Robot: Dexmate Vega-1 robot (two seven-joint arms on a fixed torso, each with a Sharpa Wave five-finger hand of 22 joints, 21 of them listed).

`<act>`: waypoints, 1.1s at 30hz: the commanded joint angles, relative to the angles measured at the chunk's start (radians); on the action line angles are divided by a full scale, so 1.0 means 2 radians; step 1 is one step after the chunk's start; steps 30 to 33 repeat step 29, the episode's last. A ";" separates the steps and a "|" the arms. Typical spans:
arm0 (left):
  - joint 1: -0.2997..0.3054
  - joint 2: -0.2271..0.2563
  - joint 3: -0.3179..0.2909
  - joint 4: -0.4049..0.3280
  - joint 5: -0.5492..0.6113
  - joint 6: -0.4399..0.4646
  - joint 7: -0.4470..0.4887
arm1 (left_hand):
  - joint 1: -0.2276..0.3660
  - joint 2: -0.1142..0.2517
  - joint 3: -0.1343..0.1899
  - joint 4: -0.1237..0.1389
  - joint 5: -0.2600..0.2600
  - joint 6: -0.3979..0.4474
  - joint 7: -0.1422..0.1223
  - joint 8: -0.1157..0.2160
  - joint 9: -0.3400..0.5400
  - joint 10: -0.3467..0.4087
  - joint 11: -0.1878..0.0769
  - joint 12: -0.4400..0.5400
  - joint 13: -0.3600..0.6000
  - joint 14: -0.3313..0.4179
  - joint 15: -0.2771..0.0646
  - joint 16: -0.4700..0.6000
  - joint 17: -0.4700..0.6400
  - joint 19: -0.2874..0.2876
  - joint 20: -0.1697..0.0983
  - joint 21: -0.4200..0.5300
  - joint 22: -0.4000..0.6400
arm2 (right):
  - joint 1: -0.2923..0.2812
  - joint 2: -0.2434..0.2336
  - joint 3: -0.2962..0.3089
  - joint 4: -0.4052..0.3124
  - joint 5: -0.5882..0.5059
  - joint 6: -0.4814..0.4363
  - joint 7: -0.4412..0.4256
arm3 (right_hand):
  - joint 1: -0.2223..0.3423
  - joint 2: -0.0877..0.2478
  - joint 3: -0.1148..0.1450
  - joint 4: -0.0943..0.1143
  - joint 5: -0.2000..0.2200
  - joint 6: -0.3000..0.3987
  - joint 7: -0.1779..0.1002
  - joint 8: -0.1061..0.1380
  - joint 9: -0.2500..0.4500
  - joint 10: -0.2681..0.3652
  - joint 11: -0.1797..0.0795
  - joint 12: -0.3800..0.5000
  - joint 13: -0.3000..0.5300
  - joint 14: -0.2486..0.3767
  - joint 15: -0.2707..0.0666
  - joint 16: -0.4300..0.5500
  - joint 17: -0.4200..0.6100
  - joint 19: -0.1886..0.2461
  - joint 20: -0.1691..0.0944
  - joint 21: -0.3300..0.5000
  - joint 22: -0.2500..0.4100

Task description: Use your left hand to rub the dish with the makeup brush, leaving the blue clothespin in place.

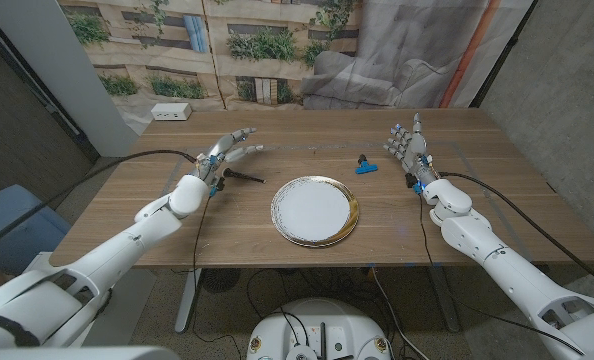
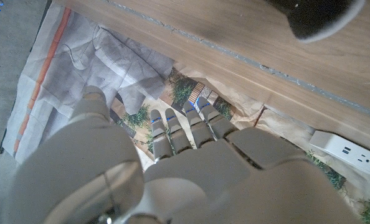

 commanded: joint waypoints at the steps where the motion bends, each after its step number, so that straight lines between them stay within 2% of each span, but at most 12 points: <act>1: 0.007 -0.026 -0.017 0.020 -0.073 -0.001 -0.020 | -0.023 0.008 0.000 0.012 0.000 0.001 0.001 0.004 0.000 -0.006 0.002 0.003 0.000 -0.008 -0.048 0.000 0.003 -0.012 -0.020 -0.005 0.000 | 0.000 0.000 0.000 0.000 0.000 0.000 0.000 | -0.002 0.053 -0.002 0.004 0.002 -0.005 0.000 0.002 0.001 -0.003 0.001 0.003 0.002 -0.003 0.003 0.001 0.000 -0.001 0.003 0.003 0.003; 6: 0.002 -0.040 -0.019 0.045 -0.099 -0.014 -0.038 | -0.064 0.026 -0.003 0.033 0.002 0.001 0.010 0.005 -0.001 -0.014 0.015 0.004 0.000 -0.016 -0.041 0.001 0.004 -0.026 -0.027 -0.006 0.000 | 0.000 0.000 0.000 0.000 0.000 0.000 0.000 | -0.002 0.053 -0.002 0.004 0.002 -0.005 0.000 0.002 0.001 -0.003 0.001 0.003 0.002 -0.002 0.003 0.001 0.000 -0.001 0.002 0.003 0.003; 11: 0.007 -0.053 -0.024 0.048 -0.118 -0.012 -0.035 | -0.095 0.043 -0.003 0.049 0.005 -0.001 0.018 0.004 -0.002 -0.021 0.023 0.004 -0.001 -0.026 -0.034 0.001 0.004 -0.040 -0.028 -0.007 0.000 | 0.000 0.000 0.000 0.000 0.000 0.000 0.000 | -0.002 0.053 -0.002 0.004 0.002 -0.003 0.000 0.003 0.001 -0.002 0.002 0.003 0.002 -0.002 0.003 0.001 0.000 -0.001 0.003 0.003 0.003; 15: 0.012 -0.060 -0.027 0.043 -0.128 -0.011 -0.030 | -0.106 0.049 -0.002 0.056 0.006 -0.001 0.021 0.004 -0.002 -0.021 0.025 0.005 -0.001 -0.028 -0.032 0.001 0.004 -0.042 -0.028 -0.006 0.000 | 0.000 0.000 0.000 0.000 0.000 0.000 0.000 | -0.002 0.053 -0.002 0.004 0.002 -0.003 0.000 0.003 0.001 -0.002 0.001 0.003 0.002 -0.003 0.003 0.001 0.000 -0.001 0.002 0.003 0.003; 17: 0.016 -0.063 -0.030 0.037 -0.140 -0.003 -0.034 | -0.124 0.054 -0.001 0.067 0.008 -0.008 0.025 0.002 -0.002 -0.030 0.031 0.004 -0.001 -0.037 -0.028 0.000 0.003 -0.049 -0.028 -0.006 0.000 | 0.000 0.000 0.000 0.000 0.000 0.000 0.000 | -0.002 0.053 -0.002 0.004 0.002 -0.004 0.000 0.003 0.001 -0.003 0.001 0.003 0.002 -0.002 0.003 0.001 0.000 -0.001 0.002 0.004 0.003; 20: 0.026 -0.066 -0.038 0.018 -0.166 0.017 -0.040 | -0.138 0.056 0.002 0.076 0.011 -0.018 0.029 0.000 -0.002 -0.042 0.034 0.001 -0.001 -0.047 -0.024 -0.001 0.003 -0.056 -0.029 -0.007 0.000 | 0.000 0.000 0.000 0.000 0.000 0.000 0.000 | -0.002 0.053 -0.002 0.004 0.002 -0.005 0.000 0.002 0.001 -0.003 0.003 0.003 0.002 -0.002 0.003 0.001 0.000 -0.001 0.002 0.003 0.003; 28: 0.051 -0.078 -0.054 -0.013 -0.200 0.035 -0.022 | -0.150 0.058 0.006 0.083 0.013 -0.027 0.031 0.000 -0.002 -0.050 0.036 0.002 -0.001 -0.055 -0.023 -0.001 0.003 -0.063 -0.031 -0.007 0.000 | 0.000 0.000 0.000 0.000 0.000 0.000 0.000 | -0.002 0.053 -0.002 0.004 0.002 -0.004 0.000 0.003 0.001 -0.002 0.002 0.004 0.002 -0.003 0.003 0.001 0.000 -0.001 0.002 0.003 0.003; 33: 0.053 -0.080 -0.056 -0.014 -0.206 0.034 -0.024 | -0.150 0.058 0.007 0.083 0.013 -0.027 0.031 0.000 -0.002 -0.050 0.036 0.002 -0.001 -0.055 -0.023 -0.001 0.003 -0.063 -0.031 -0.007 0.000 | 0.000 0.000 0.000 0.000 0.000 0.000 0.000 | -0.002 0.053 -0.002 0.004 0.002 -0.005 0.000 0.002 0.001 -0.002 0.001 0.004 0.002 -0.002 0.003 0.001 0.000 -0.001 0.002 0.003 0.003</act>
